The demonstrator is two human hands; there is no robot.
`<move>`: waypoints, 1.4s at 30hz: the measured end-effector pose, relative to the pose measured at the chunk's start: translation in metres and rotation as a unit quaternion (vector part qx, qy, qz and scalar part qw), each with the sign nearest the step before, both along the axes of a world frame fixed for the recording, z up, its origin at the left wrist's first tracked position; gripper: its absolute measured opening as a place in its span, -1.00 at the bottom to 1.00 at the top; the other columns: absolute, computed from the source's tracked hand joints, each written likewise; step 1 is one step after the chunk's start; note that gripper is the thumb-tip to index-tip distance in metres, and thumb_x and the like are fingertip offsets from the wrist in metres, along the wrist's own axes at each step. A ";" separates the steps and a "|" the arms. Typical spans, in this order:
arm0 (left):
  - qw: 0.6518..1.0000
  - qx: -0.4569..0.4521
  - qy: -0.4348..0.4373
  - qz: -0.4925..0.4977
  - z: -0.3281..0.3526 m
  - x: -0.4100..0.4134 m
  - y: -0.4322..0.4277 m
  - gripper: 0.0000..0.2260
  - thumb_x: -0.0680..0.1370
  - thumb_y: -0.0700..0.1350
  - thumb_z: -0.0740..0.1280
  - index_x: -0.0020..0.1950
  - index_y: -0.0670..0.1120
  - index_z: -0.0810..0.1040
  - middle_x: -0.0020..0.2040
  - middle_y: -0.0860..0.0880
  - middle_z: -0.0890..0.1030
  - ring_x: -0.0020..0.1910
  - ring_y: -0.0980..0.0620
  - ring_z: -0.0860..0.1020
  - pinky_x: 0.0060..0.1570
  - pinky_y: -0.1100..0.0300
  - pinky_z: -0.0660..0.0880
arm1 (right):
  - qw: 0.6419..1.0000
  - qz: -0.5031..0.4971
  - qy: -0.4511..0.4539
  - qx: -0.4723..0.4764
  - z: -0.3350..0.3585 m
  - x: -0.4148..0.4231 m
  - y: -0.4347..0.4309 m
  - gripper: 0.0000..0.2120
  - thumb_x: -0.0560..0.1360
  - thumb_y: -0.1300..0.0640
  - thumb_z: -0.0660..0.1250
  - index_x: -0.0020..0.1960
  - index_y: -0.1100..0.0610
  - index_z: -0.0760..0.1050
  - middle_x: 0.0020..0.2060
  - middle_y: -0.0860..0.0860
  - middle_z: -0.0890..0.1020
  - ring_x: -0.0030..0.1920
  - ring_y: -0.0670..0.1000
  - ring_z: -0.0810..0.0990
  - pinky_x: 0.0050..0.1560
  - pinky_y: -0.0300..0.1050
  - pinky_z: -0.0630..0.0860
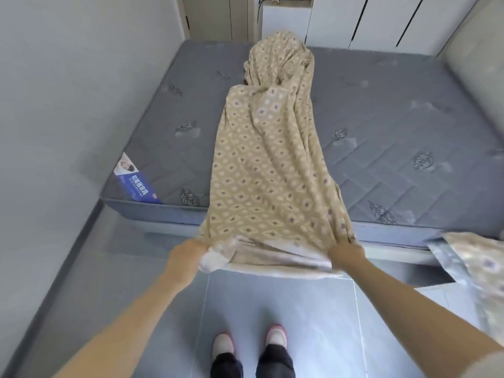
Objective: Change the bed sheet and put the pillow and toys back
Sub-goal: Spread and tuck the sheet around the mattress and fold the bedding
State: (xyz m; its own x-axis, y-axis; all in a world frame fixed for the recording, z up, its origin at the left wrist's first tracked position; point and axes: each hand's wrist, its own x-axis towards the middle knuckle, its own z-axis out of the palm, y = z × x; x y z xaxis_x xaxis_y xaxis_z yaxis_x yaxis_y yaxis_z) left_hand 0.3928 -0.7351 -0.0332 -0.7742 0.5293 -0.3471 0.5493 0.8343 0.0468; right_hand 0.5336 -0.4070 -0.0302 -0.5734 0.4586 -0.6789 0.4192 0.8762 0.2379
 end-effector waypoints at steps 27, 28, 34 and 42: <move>0.997 0.046 0.048 0.038 0.175 -0.120 0.036 -0.82 0.51 -0.09 0.33 0.05 -0.14 0.52 -0.01 -0.14 0.60 -0.06 -0.16 0.55 -0.17 0.10 0.42 | 0.634 -0.207 0.655 -0.354 0.181 -0.136 -0.068 -0.78 0.47 0.19 0.01 -0.29 -0.03 0.28 -0.32 -0.13 0.43 -0.35 -0.25 0.40 -0.32 -0.42 0.32; 0.997 0.060 0.008 0.052 0.173 -0.127 0.030 -0.80 0.53 -0.04 0.31 0.03 -0.16 0.52 -0.03 -0.14 0.60 -0.08 -0.15 0.55 -0.14 0.09 0.43 | 0.611 -0.231 0.670 -0.353 0.187 -0.138 -0.063 -0.74 0.49 0.24 0.01 -0.30 -0.03 0.29 -0.32 -0.13 0.43 -0.34 -0.23 0.39 -0.30 -0.37 0.32; 0.951 0.267 -0.051 0.144 0.177 -0.142 0.027 -0.80 0.60 -0.21 0.09 0.05 -0.22 0.48 -0.02 -0.14 0.55 -0.08 -0.07 0.46 -0.23 0.12 0.29 | 0.589 -0.349 0.672 -0.281 0.212 -0.142 -0.036 -0.83 0.50 0.26 0.01 -0.20 0.13 0.32 -0.24 0.00 0.47 -0.24 0.00 0.36 -0.29 -0.12 0.27; 0.882 0.462 -0.094 -0.002 0.268 -0.126 0.074 -0.89 0.49 -0.31 0.21 -0.18 -0.22 0.51 -0.31 -0.04 0.47 -0.29 0.13 0.38 -0.26 0.26 0.26 | 0.834 -0.094 0.452 -0.303 0.219 -0.144 -0.055 -0.01 0.33 0.14 0.54 0.53 -0.19 -0.01 0.33 0.19 0.33 0.28 0.16 0.40 0.23 -0.04 0.40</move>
State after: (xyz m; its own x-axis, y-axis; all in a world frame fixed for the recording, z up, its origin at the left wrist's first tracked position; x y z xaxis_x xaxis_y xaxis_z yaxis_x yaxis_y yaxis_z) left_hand 0.2669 -0.6611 0.2345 -0.7460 0.6563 0.1128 0.4632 0.3896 0.7960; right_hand 0.3899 -0.4623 0.1884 -0.9326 0.3289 -0.1485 0.3317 0.6191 -0.7118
